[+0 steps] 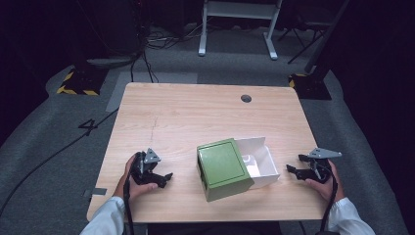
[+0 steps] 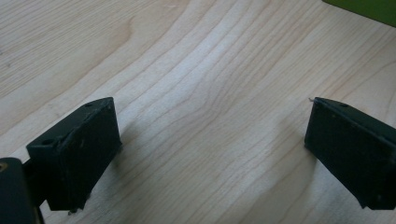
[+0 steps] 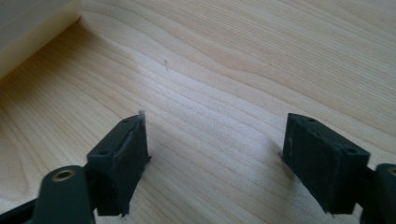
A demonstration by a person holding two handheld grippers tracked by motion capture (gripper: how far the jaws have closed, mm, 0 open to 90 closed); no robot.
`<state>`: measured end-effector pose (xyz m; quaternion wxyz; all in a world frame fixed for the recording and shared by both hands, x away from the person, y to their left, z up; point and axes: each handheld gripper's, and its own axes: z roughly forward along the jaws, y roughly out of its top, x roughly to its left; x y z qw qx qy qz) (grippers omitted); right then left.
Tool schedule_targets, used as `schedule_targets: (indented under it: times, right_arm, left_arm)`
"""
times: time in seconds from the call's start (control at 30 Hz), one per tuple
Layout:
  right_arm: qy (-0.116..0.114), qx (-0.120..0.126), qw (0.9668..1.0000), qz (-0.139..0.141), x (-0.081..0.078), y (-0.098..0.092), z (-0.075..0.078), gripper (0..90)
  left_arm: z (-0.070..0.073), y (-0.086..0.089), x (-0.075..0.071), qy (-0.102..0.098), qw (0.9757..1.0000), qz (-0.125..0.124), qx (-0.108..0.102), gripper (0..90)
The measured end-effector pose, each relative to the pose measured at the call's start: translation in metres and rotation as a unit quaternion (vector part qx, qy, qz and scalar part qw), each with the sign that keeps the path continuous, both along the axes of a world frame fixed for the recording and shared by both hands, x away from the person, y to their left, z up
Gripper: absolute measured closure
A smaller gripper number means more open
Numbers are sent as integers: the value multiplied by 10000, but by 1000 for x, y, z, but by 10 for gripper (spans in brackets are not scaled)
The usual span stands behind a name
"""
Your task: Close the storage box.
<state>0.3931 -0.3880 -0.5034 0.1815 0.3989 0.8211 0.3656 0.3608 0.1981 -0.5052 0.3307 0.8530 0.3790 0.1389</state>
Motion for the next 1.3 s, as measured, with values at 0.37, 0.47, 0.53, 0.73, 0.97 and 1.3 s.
schedule_targets:
  times: [0.37, 0.47, 0.53, 0.73, 0.97, 1.3]
  right_arm:
    - [-133, 264, 9996, 17, -1, -1, 8, 263]
    - [-210, 240, 9994, 116, -2, 5, 15, 263]
    - [-295, 245, 9989, 257, -4, 9, 21, 263]
    - [-428, 360, 9971, 522, -4, 20, 42, 263]
    - [-396, 274, 9939, 991, -1, 46, 59, 263]
    - [90, 63, 9915, 1298, 20, 80, 51, 369]
  left_arm:
    - [0, -18, -5, 26, 9997, -232, -23, 32]
    - [0, -25, -7, 13, 9994, -345, -20, 32]
    - [0, -29, -7, 23, 9992, -396, -21, 33]
    - [0, -49, -9, 18, 9982, -601, 13, 19]
    - [0, -68, -9, 36, 9970, -777, 28, 11]
    - [0, -84, 0, 49, 9969, -784, 29, 2]
